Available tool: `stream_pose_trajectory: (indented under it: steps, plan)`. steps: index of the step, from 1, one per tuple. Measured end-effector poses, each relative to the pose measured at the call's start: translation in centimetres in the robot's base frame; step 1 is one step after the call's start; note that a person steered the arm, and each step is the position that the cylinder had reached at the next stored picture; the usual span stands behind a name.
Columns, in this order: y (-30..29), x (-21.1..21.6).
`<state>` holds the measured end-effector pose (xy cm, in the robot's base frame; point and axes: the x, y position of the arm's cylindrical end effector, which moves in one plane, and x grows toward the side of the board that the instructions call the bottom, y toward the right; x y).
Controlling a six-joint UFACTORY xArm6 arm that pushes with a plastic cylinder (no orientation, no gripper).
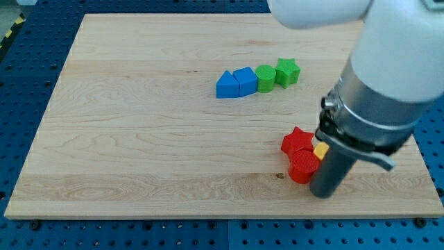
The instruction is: Move your hand to the center right of the board
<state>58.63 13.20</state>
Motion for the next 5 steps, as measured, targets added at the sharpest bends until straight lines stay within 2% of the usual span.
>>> stream_pose_trajectory:
  steps: [2,3,5]
  plan:
    - [0.0,0.8]
    - [2.3,2.4]
    - [7.9,2.4]
